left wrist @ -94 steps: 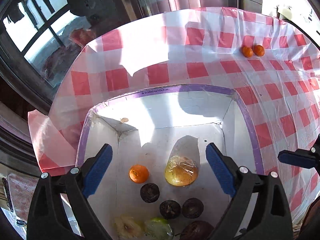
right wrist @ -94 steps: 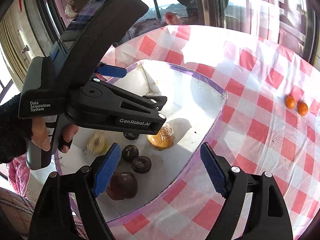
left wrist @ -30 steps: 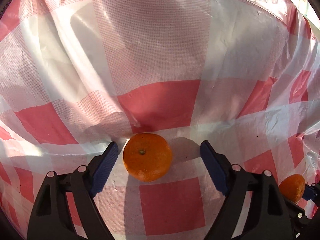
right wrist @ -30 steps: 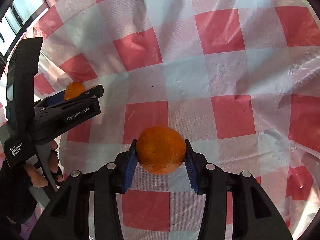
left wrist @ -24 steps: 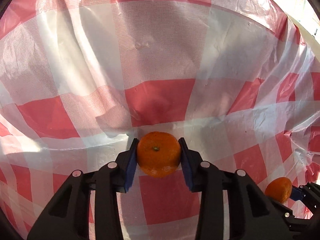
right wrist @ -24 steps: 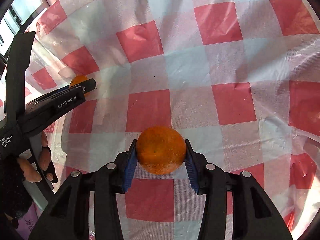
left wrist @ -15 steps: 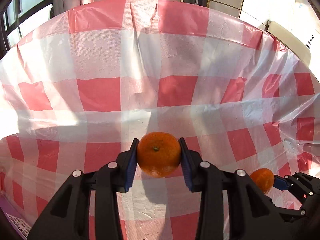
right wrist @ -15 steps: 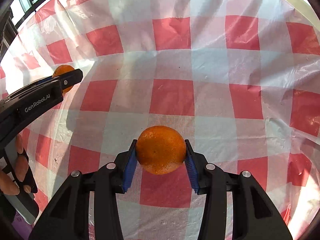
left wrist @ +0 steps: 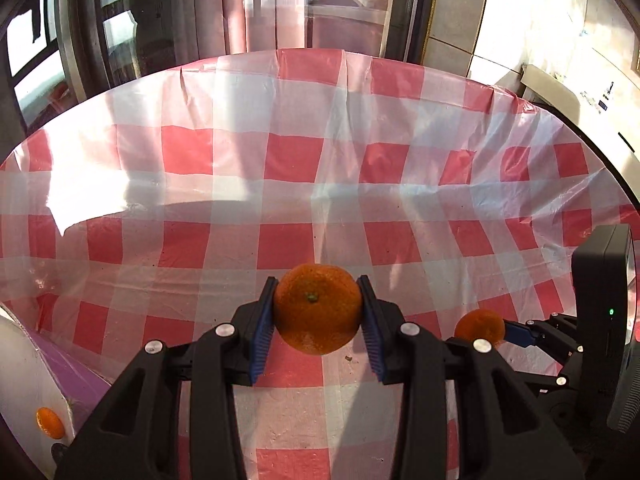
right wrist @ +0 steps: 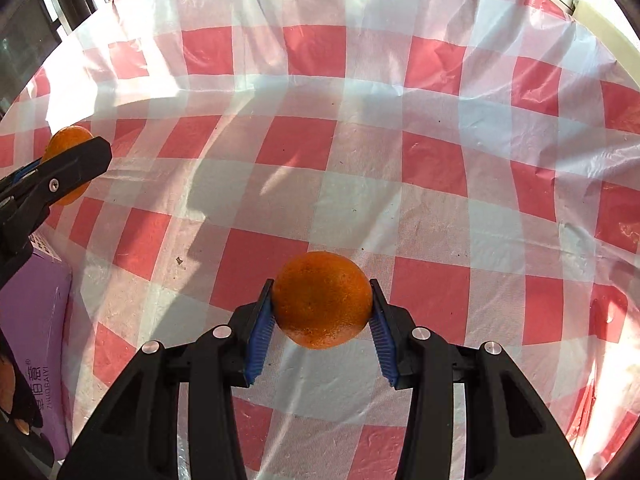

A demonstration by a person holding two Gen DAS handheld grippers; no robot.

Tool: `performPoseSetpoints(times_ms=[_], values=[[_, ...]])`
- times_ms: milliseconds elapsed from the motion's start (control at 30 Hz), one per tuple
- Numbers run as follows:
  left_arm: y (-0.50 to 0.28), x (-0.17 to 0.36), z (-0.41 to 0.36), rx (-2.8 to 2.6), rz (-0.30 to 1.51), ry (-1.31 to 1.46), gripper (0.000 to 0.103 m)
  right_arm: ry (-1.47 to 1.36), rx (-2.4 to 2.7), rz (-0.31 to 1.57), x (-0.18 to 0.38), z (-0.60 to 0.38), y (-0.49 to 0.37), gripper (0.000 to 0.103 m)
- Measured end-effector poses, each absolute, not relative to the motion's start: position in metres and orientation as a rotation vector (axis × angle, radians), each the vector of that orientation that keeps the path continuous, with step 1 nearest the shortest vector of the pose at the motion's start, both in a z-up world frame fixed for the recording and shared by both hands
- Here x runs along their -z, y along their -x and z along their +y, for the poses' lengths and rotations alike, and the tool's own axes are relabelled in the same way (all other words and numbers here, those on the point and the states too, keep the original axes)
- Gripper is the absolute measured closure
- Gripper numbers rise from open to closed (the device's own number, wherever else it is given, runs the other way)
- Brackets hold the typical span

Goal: Organize fruits
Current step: 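Carry both oranges over the purple box and release them inside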

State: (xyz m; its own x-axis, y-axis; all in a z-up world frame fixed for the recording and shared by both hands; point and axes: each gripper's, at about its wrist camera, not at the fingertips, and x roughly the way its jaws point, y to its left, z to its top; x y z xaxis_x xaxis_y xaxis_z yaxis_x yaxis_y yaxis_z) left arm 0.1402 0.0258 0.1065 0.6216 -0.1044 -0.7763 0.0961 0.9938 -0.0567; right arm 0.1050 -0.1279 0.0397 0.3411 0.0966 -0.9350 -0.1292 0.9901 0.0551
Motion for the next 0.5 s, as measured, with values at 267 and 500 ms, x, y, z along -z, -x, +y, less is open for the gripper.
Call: performPoseSetpoints(times_ms=[267, 500], values=[[-0.108, -0.127, 0.054, 0.124, 0.869, 0.004, 0.064, 0.077, -0.17, 1.202, -0.057, -0.098, -0.101, 0.059], [-0.08, -0.142, 0.084, 0.119, 0.856, 0.017, 0.064, 0.105, -0.184, 1.178, -0.079, -0.074, -0.084, 0.059]])
